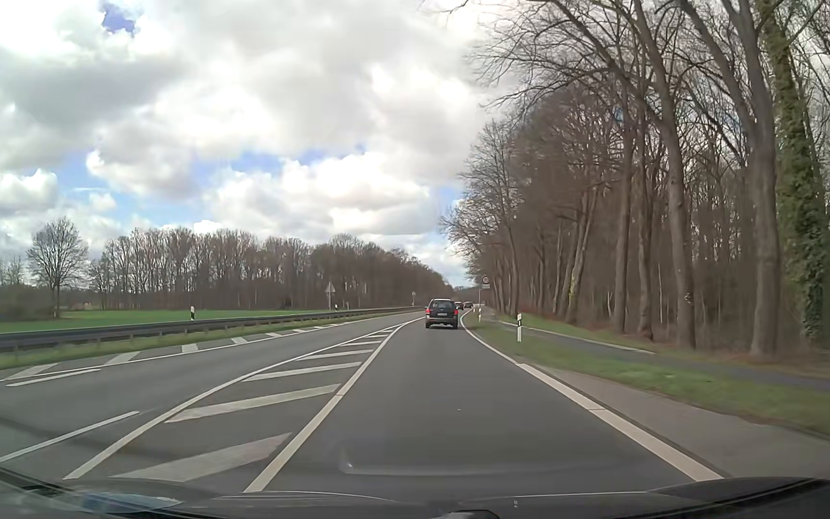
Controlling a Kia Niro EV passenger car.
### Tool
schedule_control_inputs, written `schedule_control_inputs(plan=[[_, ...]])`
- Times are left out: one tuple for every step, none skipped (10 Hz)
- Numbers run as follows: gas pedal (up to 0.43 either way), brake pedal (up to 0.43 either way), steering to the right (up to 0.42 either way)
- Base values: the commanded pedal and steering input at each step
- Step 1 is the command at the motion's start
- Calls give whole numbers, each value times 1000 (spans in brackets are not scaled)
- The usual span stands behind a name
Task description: Follow the waypoints while adhering to traffic rules and regulations
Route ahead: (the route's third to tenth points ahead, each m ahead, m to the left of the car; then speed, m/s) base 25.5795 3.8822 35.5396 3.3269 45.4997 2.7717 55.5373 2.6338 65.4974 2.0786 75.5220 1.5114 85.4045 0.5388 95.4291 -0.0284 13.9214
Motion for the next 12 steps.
schedule_control_inputs(plan=[[220,0,-6],[228,0,-5],[228,0,-5],[228,0,-4],[228,0,-3],[240,0,0],[240,0,1],[240,0,1],[240,0,1],[248,0,1],[248,0,1],[248,0,1]])
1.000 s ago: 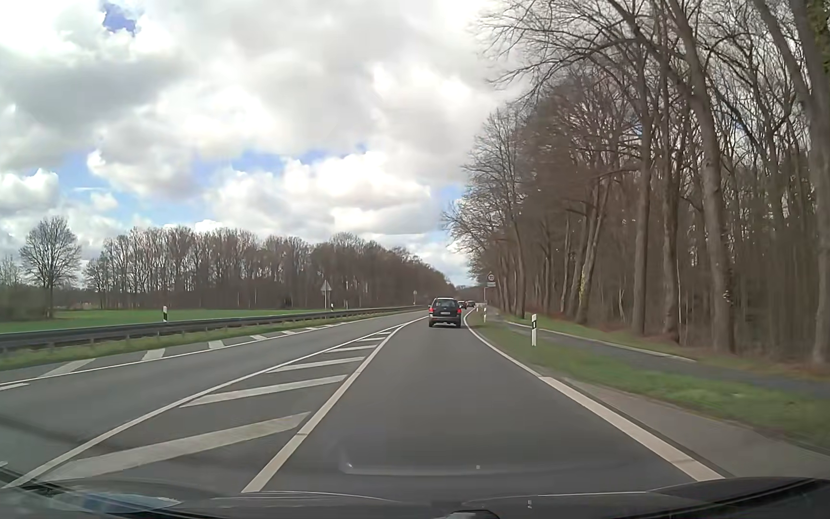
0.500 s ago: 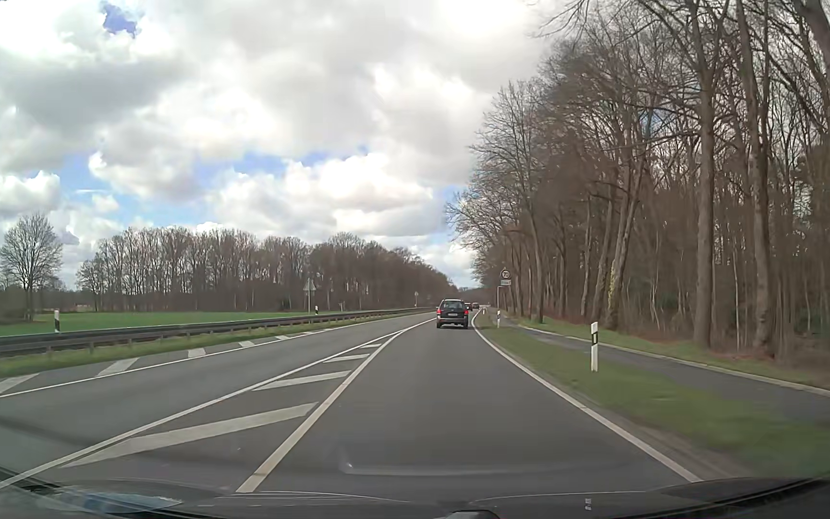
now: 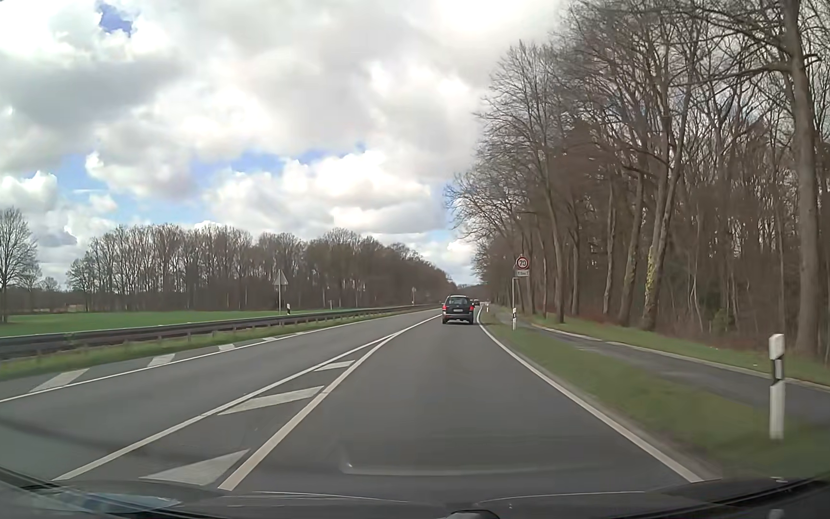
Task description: Follow the waypoints while adhering to traffic rules and regulations
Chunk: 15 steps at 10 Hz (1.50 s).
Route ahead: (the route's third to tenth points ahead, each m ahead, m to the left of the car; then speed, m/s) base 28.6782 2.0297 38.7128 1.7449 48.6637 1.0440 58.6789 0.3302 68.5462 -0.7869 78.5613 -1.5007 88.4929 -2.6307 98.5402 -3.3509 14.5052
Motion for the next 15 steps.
schedule_control_inputs(plan=[[248,0,2],[248,0,2],[248,0,2],[260,0,1],[260,0,2],[260,0,4],[260,0,10],[260,0,13],[260,0,14],[260,0,15],[260,0,16],[260,0,16],[260,0,16],[260,0,12],[268,0,6]])
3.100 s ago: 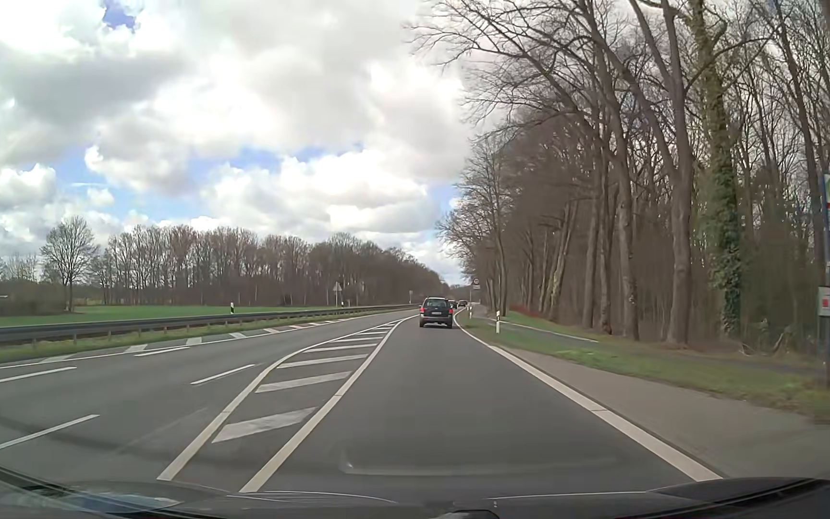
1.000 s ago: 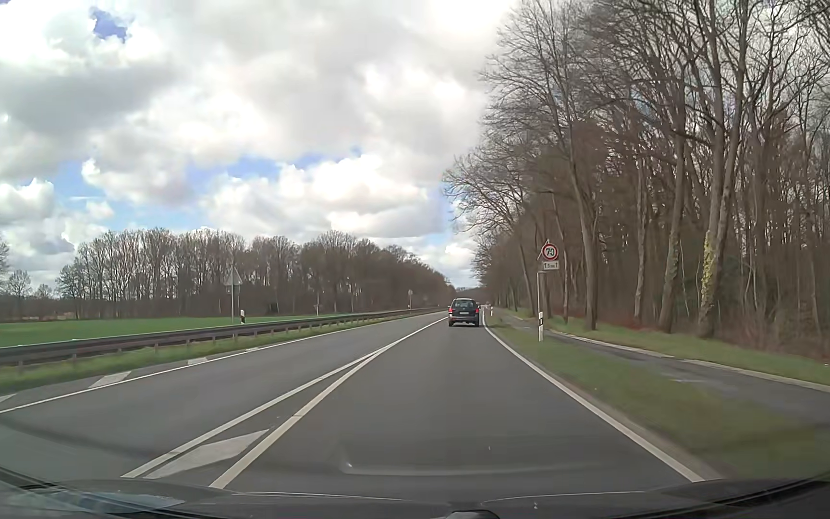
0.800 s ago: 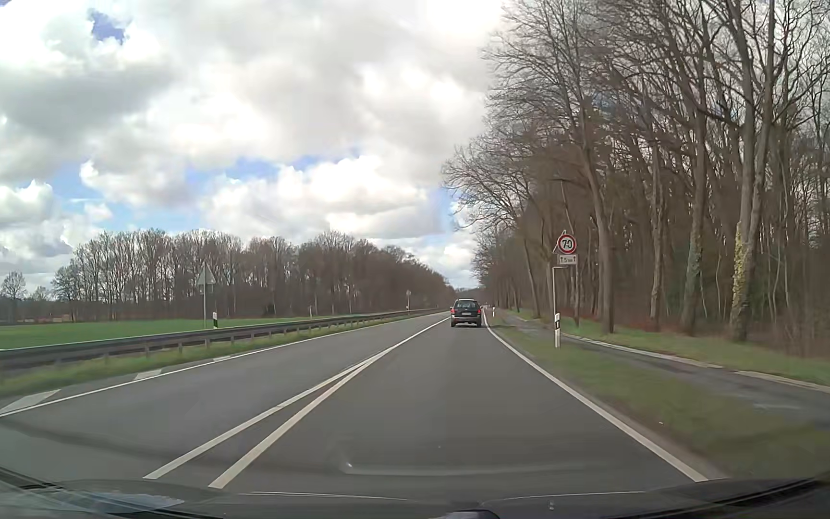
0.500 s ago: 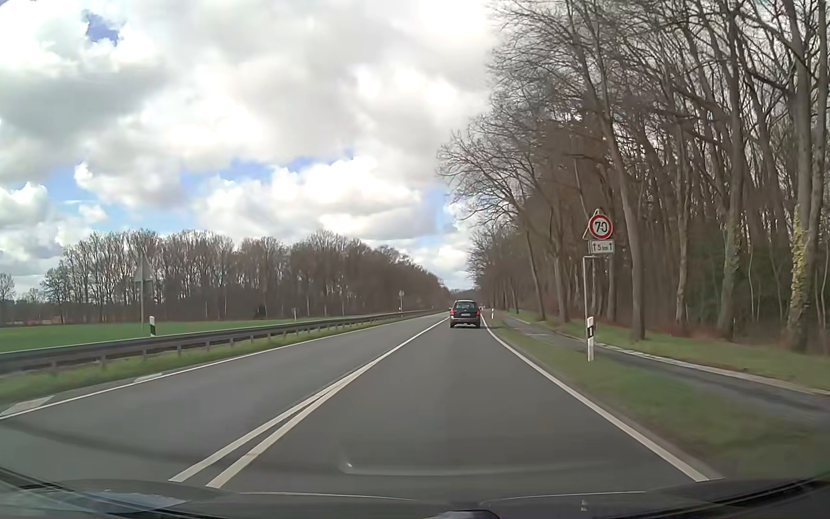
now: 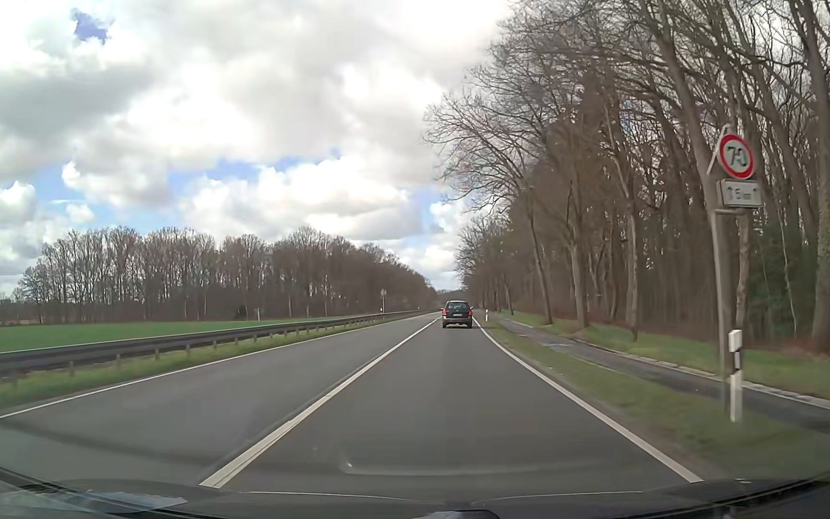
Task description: Follow the waypoints while adhering to traffic rules and regulations
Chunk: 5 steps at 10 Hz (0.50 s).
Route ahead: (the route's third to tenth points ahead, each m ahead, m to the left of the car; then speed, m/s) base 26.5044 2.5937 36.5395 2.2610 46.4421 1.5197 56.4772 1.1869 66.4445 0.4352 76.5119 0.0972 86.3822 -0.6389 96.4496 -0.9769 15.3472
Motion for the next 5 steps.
schedule_control_inputs(plan=[[280,0,4],[299,0,4],[299,0,4],[299,0,6],[299,0,10]])
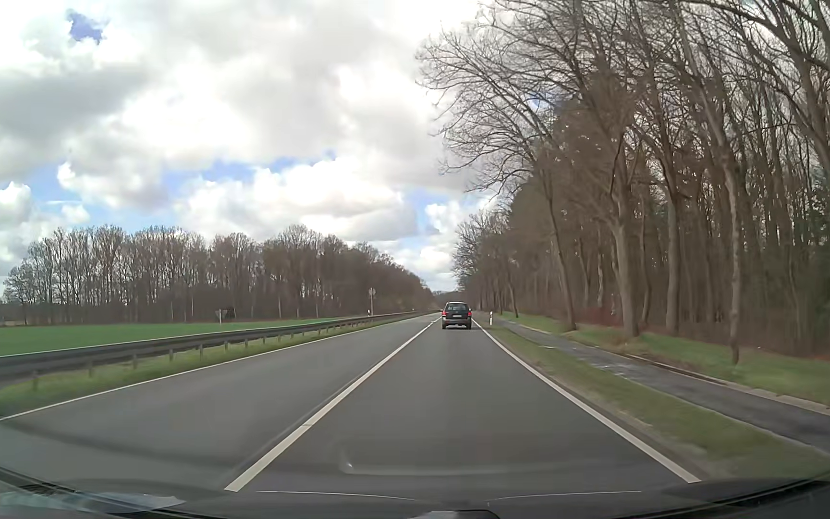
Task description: Follow the waypoints while adhering to traffic rules and regulations
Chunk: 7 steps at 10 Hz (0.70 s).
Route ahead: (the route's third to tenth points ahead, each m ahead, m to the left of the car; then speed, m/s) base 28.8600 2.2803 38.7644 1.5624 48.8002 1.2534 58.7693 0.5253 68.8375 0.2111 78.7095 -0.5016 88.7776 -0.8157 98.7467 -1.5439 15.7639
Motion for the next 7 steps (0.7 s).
schedule_control_inputs(plan=[[299,0,14],[299,0,15],[299,0,16],[299,0,15],[299,0,16],[299,0,13],[299,0,10]])
